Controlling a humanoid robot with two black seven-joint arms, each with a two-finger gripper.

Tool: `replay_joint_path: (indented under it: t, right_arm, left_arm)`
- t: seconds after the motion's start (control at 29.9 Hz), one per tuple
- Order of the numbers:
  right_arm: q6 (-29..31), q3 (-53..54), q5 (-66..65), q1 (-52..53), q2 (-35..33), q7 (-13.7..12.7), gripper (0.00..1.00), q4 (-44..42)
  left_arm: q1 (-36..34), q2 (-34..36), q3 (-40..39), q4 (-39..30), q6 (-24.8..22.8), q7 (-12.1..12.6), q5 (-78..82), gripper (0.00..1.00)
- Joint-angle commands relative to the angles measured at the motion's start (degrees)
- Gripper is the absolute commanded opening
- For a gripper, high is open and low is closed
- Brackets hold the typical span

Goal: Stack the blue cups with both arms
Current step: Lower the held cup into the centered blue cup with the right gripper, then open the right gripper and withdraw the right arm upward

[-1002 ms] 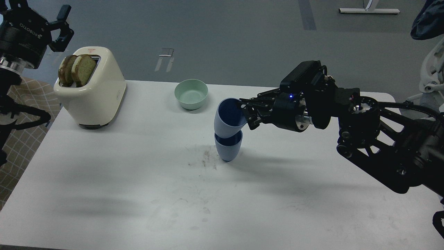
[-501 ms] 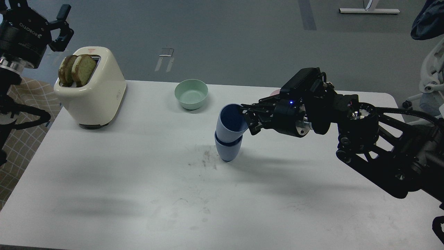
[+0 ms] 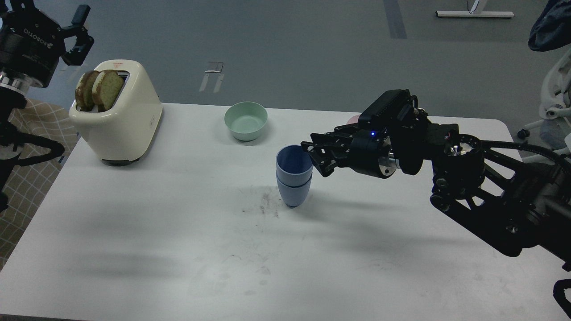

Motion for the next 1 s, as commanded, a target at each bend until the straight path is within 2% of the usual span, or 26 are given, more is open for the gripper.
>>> replay_joint_path:
  t: [0.0,0.13,0.23,0.3,0.33,0.4,0.7,0.77,0.97]
  right_arm:
    - [0.00,0.15,0.00,0.08,0.22,0.01,0.34,0.00]
    - [0.00,1.12,0.18,0.26,0.39,0.01,0.38,0.26]
    - [0.00,4.71,0.53,0.17,0.39,0.01,0.46,0.88]
    - [0.00,8.32,0.88,0.08,0.57,0.01,0.59,1.23]
    - [0.00,10.85,0.97,0.17,1.44,0.01,0.75,1.23]
    - [0.00,16.38,0.97,0.17,3.46,0.10,0.99,1.14]
    - [0.00,41.62,3.07,0.52,7.86,0.10,1.00,0.44]
    - [0.00,48.99,8.58,0.35,7.86,0.10,1.00,0.44]
    - [0.00,57.71,22.84,-2.02,5.06,0.10,1.00,-3.51]
  left_arm:
    - [0.00,0.09,0.00,0.00,0.00,0.00,0.08,0.97]
    - [0.00,0.09,0.00,0.00,0.00,0.00,0.08,0.97]
    - [0.00,0.00,-0.09,0.00,-0.08,0.00,0.08,0.97]
    - [0.00,0.00,-0.09,0.00,-0.08,0.00,0.08,0.97]
    - [0.00,0.00,-0.09,0.00,-0.17,-0.08,0.08,0.98]
    - [-0.09,0.09,-0.35,0.00,-0.43,-0.09,-0.01,0.98]
    - [-1.49,-0.61,-0.62,-0.09,-0.88,-0.09,-0.19,0.97]
    - [-1.49,-0.97,-0.62,-0.09,-0.96,-0.17,-0.19,0.97]
    - [-1.49,-1.23,-0.53,-0.09,-1.31,-0.09,-0.19,0.98]
